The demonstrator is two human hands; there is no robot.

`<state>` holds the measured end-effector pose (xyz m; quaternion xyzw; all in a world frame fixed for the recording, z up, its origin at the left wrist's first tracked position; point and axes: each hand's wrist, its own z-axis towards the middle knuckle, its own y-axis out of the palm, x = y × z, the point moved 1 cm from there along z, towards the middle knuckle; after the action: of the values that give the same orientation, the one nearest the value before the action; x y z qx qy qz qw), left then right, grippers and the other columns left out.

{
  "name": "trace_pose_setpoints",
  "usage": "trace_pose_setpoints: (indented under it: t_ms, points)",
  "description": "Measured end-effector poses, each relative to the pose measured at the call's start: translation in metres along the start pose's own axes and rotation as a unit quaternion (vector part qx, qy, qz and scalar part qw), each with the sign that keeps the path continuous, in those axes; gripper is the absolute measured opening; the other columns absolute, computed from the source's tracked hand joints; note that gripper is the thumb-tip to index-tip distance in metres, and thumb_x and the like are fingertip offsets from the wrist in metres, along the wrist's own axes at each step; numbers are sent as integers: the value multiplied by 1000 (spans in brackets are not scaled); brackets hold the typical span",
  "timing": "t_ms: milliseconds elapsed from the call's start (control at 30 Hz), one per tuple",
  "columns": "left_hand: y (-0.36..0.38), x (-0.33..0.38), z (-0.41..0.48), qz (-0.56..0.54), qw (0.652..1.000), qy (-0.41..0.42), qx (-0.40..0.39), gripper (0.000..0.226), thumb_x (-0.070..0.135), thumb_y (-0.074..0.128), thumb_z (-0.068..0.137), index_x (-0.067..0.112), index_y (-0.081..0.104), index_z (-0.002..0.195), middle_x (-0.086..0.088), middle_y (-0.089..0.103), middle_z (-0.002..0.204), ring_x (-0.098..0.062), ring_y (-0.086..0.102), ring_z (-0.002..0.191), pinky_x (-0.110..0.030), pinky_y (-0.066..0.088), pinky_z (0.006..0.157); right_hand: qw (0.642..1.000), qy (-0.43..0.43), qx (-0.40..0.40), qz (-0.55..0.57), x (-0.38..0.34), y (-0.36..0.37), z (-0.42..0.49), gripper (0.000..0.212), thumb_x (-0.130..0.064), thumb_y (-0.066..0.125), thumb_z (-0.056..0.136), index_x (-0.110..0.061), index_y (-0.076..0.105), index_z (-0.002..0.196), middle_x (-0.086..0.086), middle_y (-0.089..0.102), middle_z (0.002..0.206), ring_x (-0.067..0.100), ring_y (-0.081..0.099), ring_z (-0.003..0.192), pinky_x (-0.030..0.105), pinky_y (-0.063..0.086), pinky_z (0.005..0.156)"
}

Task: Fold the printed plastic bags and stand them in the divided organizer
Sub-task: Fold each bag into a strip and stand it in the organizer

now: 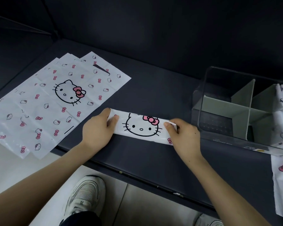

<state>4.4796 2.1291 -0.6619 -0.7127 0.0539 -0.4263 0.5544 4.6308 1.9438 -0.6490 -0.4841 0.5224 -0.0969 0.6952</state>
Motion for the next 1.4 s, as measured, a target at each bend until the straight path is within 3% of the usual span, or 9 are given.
trace_pose_setpoints:
  t_ms: [100,367,533,700,867,1000,1067,1167,1400]
  points:
    - [2,1,1,21,1000,5,16,18,29,45,99,16,35,90,1,39,53,-28,44,57,-33,31,55,999,11,-10,-29,3,4,5,19,-29,57,93,-15,66,84,-8,53,54,14,59,58,25,36,57]
    - [8,6,3,86,995,19,54,17,21,49,97,5,47,100,-2,44,53,-27,41,51,-32,28,51,997,47,-39,-53,3,6,16,19,-29,56,93,-19,59,77,-12,46,51,2,44,48,20,29,50]
    - [14,7,1,193,958,145,153,35,22,50,89,2,53,118,-22,58,105,-39,55,90,-45,39,74,996,48,-45,-56,3,7,18,24,-30,57,92,-22,51,70,-10,42,48,9,43,50,23,29,50]
    - [34,12,-12,172,960,221,-21,57,39,26,98,4,49,137,-16,45,145,-34,37,137,-40,15,116,996,42,-41,-62,5,8,17,33,-31,56,92,-24,46,61,-9,41,46,4,41,45,19,26,48]
    - [42,11,-16,202,959,191,-50,73,57,13,97,6,38,144,-13,36,151,-29,29,141,-43,9,115,996,39,-40,-76,2,11,15,19,-34,54,93,-19,62,83,-6,57,58,19,63,67,28,40,59]
    - [41,13,-18,206,960,181,-53,74,59,25,92,9,38,146,-12,35,152,-28,28,142,-44,9,115,948,-81,120,-285,-4,25,-2,20,-24,64,81,-12,67,97,9,63,82,27,62,62,31,43,52]
    - [41,13,-18,209,959,183,-53,76,61,26,91,10,36,147,-12,33,153,-28,26,143,-44,9,115,933,-138,105,-315,-8,33,-7,35,-28,56,85,-14,64,116,12,64,107,30,62,87,42,50,75]
    - [41,13,-18,208,959,183,-60,77,63,26,90,11,36,147,-12,32,153,-27,25,143,-45,9,114,931,-212,-2,-297,-9,45,-8,48,-34,32,94,-15,58,130,14,55,134,32,52,124,51,29,107]
    - [40,12,-15,206,958,192,-61,80,66,21,89,14,28,150,-9,24,156,-24,16,146,-42,3,117,936,-152,-97,-303,19,31,-16,65,-41,-5,101,-15,35,146,3,36,152,22,30,142,48,16,117]
